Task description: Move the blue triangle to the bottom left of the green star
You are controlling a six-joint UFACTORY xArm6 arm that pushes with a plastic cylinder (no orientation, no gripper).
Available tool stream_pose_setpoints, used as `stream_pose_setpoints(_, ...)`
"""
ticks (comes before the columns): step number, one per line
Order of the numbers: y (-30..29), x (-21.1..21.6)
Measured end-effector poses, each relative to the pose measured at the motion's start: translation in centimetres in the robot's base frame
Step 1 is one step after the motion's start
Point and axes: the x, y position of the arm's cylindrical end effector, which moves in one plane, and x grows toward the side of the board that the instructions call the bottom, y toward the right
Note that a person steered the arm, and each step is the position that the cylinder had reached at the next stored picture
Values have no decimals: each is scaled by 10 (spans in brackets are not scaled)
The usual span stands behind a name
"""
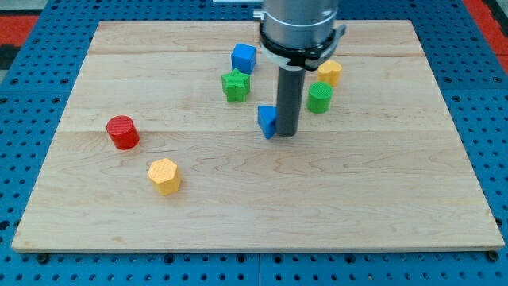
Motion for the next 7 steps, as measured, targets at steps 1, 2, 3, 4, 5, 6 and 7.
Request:
stream_pose_setpoints(1,6,-31)
stream_pose_setpoints(2,1,-48)
stream_pose_setpoints(3,-24,-48)
stream_pose_setpoints(4,-65,-48)
stream_pose_setpoints(5,-82,-45)
stream_pose_setpoints(6,-87,-44)
stream_pose_setpoints(7,-60,-77)
